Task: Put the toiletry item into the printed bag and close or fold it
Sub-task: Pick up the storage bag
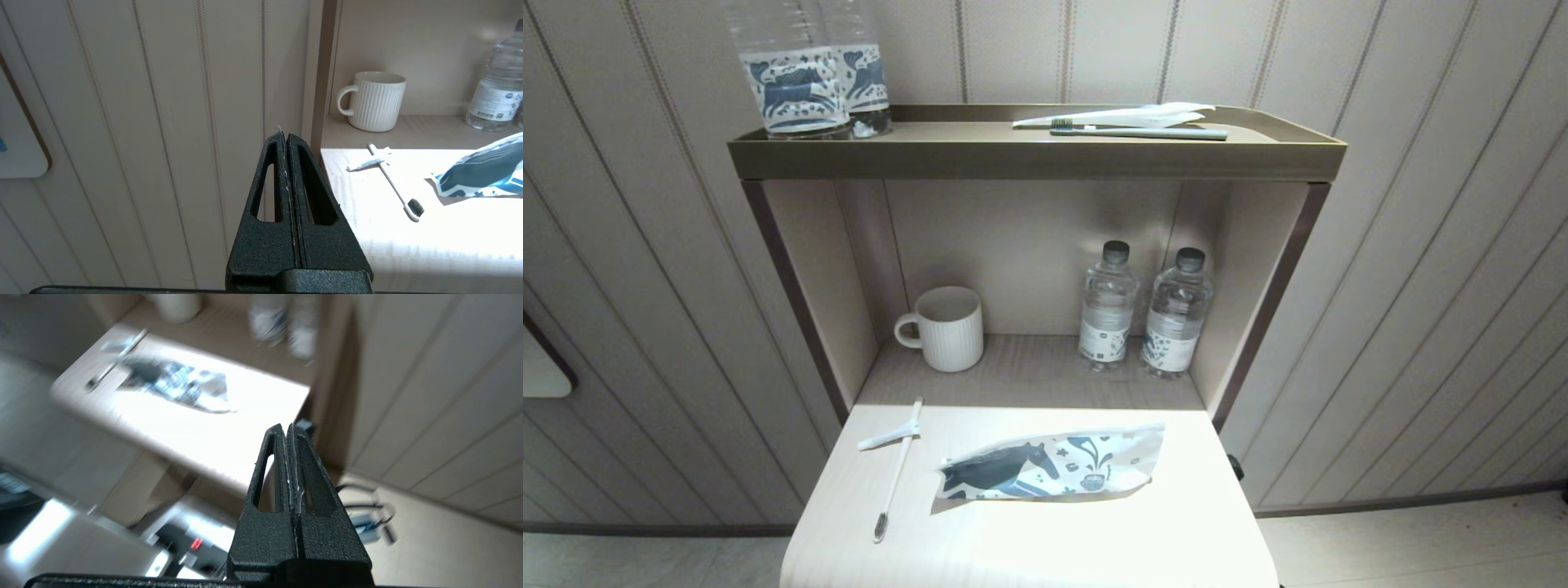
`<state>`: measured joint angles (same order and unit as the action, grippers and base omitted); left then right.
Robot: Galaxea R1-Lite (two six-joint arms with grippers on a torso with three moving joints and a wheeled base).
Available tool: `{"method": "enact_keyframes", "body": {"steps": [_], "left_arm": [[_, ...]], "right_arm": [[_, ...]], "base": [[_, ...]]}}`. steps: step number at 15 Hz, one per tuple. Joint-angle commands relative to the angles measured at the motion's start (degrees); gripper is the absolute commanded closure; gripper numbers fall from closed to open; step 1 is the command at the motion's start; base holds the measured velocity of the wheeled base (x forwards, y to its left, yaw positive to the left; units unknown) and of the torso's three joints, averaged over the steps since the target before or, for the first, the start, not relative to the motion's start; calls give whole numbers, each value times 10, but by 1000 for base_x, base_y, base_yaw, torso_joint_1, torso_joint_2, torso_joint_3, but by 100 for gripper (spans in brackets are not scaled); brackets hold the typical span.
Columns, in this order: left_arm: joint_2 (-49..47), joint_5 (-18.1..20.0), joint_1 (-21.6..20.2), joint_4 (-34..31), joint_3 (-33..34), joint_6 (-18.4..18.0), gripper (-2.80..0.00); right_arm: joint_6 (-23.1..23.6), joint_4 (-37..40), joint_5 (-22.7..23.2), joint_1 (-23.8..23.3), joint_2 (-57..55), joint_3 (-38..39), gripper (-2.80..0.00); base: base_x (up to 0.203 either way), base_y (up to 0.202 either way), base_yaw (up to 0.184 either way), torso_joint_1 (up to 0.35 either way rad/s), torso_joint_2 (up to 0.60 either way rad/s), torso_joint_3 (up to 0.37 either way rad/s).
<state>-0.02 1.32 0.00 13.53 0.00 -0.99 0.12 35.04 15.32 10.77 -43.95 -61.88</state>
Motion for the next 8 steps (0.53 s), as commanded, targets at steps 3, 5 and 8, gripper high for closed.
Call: {"method": "enact_keyframes", "body": {"steps": [3,5,8], "left_arm": [[0,0,0,1,0,1,0],[0,0,0,1,0,1,0],[0,0,0,0,0,-2,0]], "right_arm": [[-5,128,17,106,-229,-127,0],[12,150,-24,169,-284,-143,-280],[106,147,-84,219,-332,-131,-280]], "base": [[0,0,0,0,0,0],[0,0,0,0,0,0],[0,0,0,0,0,0]]}}
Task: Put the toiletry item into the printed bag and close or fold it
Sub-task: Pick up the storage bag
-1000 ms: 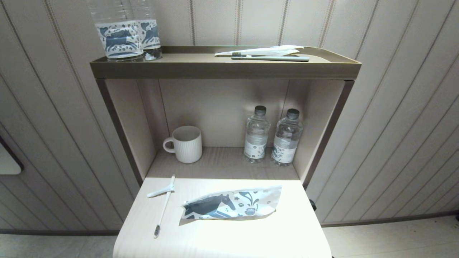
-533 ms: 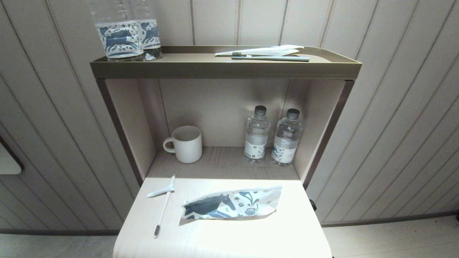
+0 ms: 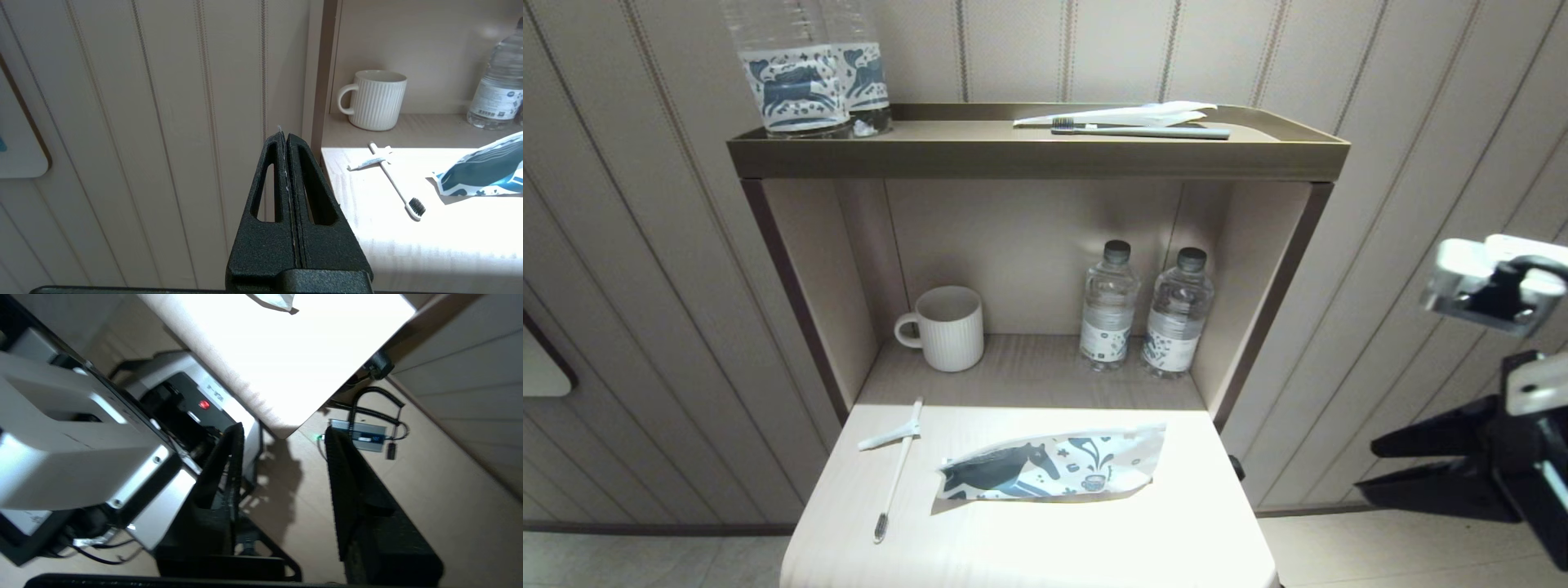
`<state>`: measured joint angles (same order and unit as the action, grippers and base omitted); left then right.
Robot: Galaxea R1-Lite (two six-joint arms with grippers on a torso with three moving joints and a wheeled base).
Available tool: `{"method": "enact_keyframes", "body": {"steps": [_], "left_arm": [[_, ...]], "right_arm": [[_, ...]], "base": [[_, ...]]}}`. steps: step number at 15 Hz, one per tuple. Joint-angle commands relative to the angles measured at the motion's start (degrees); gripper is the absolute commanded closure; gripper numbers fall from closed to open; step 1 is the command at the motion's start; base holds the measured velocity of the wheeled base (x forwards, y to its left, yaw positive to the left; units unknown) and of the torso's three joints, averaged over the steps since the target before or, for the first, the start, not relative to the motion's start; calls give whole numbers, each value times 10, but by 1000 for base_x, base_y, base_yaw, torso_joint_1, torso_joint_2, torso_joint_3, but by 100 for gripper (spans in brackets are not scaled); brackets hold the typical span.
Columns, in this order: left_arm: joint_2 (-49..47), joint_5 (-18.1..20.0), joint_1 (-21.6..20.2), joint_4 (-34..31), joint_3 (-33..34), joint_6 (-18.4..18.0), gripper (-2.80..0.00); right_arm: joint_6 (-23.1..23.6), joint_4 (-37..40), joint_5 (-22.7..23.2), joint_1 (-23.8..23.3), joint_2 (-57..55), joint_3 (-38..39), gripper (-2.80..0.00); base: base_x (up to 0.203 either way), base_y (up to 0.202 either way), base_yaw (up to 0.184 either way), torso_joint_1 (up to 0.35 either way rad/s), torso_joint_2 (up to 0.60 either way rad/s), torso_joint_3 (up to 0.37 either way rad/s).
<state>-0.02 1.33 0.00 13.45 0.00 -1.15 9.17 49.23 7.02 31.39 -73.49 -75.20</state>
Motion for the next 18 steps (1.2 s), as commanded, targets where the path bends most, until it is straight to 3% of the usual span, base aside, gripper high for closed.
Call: {"method": "enact_keyframes", "body": {"steps": [1,5,10,18], "left_arm": [[0,0,0,1,0,0,0],[0,0,0,1,0,0,0],[0,0,0,2,0,0,0],[0,0,0,2,0,-1,0]], "right_arm": [[38,-26,-2,15,-43,18,-280],[121,-194,3,37,-62,119,-280],[179,-224,32,38,-141,108,-280],[198,-277,90,-23,-236,70,-280]], "base": [[0,0,0,0,0,0],[0,0,0,0,0,0],[0,0,0,0,0,0],[0,0,0,0,0,0]]}}
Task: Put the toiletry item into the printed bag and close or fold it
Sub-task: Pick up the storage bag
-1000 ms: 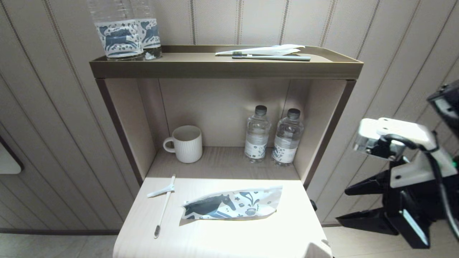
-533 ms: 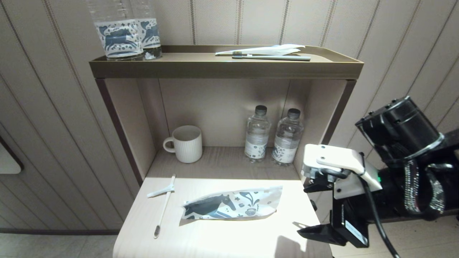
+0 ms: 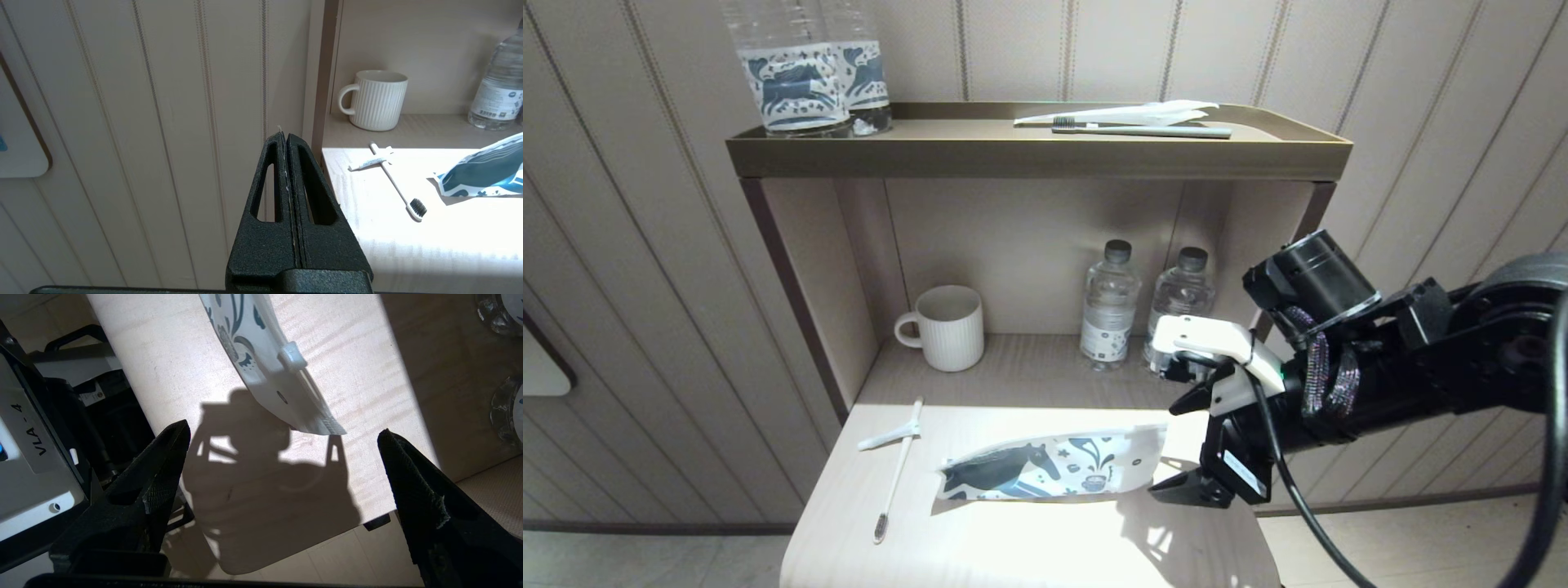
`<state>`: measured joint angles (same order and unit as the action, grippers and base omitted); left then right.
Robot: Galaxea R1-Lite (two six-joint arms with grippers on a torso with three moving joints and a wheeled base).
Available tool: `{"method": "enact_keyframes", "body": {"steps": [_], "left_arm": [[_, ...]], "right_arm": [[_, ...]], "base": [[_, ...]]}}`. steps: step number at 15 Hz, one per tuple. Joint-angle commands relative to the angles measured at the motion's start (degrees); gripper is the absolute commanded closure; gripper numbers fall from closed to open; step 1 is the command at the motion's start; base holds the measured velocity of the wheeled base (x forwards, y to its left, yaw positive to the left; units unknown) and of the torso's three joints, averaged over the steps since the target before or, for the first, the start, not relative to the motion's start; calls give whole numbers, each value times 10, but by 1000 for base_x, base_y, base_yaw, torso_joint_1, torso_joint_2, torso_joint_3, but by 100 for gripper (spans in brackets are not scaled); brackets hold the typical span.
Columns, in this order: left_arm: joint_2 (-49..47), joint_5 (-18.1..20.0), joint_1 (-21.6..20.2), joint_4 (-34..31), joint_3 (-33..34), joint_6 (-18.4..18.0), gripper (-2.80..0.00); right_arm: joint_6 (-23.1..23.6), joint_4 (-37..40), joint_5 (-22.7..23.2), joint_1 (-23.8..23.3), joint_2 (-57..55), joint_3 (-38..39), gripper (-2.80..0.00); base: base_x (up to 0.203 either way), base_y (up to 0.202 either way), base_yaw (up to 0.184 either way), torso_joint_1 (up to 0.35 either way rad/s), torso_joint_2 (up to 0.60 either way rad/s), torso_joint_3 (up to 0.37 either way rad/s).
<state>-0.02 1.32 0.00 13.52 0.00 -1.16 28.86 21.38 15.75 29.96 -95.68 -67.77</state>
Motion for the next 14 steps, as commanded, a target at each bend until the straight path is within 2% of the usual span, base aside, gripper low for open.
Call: {"method": "enact_keyframes", "body": {"steps": [1,5,9,14], "left_arm": [[0,0,0,0,0,-1,0],[0,0,0,1,0,-1,0],[0,-1,0,1,0,0,0],[0,-1,0,1,0,-1,0]], "right_arm": [[4,2,20,-15,-18,-9,-280],[12,-5,82,-15,-45,-2,-280],[11,-93,138,-25,-64,44,-280],[11,-181,177,-54,-88,90,-280]], "base": [[0,0,0,0,0,0],[0,0,0,0,0,0],[0,0,0,0,0,0],[0,0,0,0,0,0]]}}
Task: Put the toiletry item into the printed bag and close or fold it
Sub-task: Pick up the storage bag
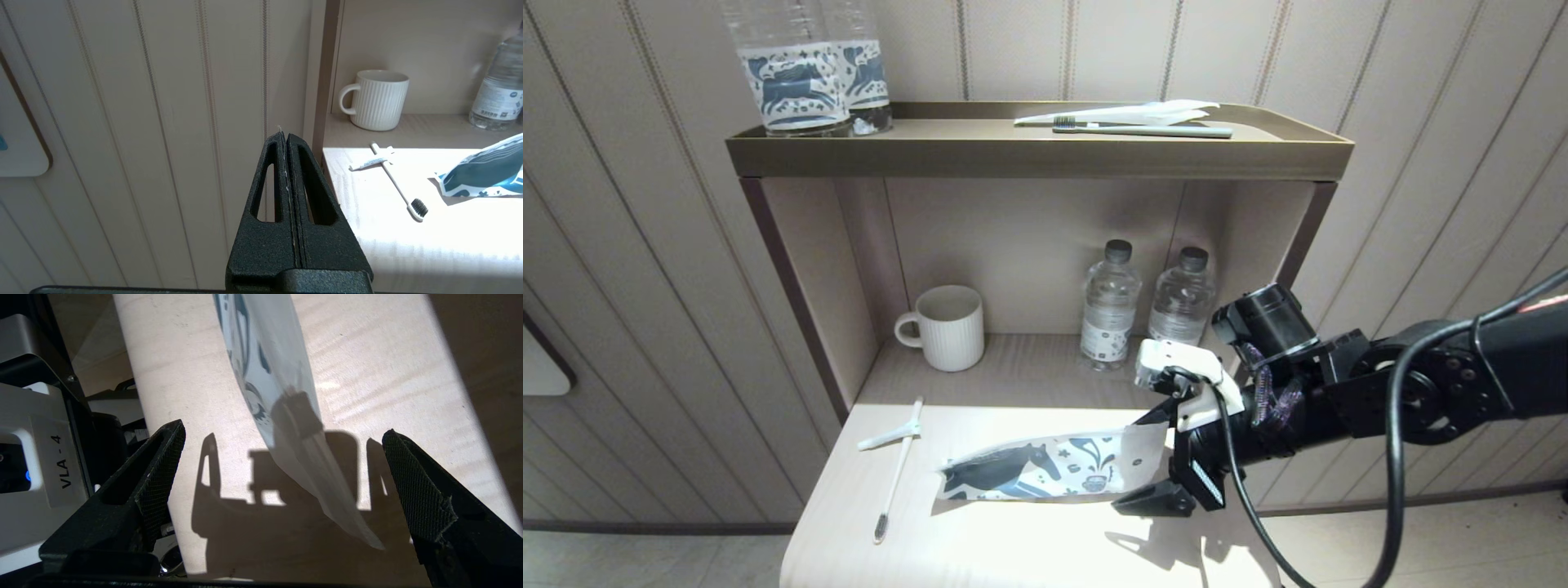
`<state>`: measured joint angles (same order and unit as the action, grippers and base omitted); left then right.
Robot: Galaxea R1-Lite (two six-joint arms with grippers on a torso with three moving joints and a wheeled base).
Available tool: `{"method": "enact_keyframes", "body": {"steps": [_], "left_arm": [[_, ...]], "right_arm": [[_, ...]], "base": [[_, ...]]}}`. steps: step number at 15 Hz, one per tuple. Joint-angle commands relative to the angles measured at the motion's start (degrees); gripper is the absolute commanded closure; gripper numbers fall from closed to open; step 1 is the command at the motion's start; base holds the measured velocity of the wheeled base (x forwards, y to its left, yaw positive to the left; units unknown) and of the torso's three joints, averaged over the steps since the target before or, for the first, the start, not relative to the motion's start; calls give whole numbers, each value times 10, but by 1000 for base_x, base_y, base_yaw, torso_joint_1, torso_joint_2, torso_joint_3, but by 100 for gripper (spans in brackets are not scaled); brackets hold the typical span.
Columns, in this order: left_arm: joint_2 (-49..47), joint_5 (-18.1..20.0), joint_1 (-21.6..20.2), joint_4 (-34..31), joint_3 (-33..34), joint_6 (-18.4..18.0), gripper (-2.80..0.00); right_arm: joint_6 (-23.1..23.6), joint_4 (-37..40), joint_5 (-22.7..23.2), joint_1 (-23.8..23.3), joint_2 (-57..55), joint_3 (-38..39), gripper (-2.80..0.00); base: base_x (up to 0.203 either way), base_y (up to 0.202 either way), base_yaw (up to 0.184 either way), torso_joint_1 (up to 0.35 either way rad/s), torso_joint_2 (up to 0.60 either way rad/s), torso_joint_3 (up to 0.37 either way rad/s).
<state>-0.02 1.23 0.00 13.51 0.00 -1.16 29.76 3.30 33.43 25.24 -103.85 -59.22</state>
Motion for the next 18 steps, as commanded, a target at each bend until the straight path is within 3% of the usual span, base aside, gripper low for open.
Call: {"method": "enact_keyframes", "body": {"steps": [1,15,16,18], "left_arm": [[0,0,0,1,0,0,0],[0,0,0,1,0,0,0],[0,0,0,1,0,0,0],[0,0,0,1,0,0,0]], "right_arm": [[2,-4,15,-14,-7,4,-280],[2,-5,29,-11,-20,-20,-280],[5,-5,29,-10,-20,-18,0],[4,-4,30,-9,-21,-22,0]], "base": [[0,0,0,0,0,0],[0,0,0,0,0,0],[0,0,0,0,0,0],[0,0,0,0,0,0]]}}
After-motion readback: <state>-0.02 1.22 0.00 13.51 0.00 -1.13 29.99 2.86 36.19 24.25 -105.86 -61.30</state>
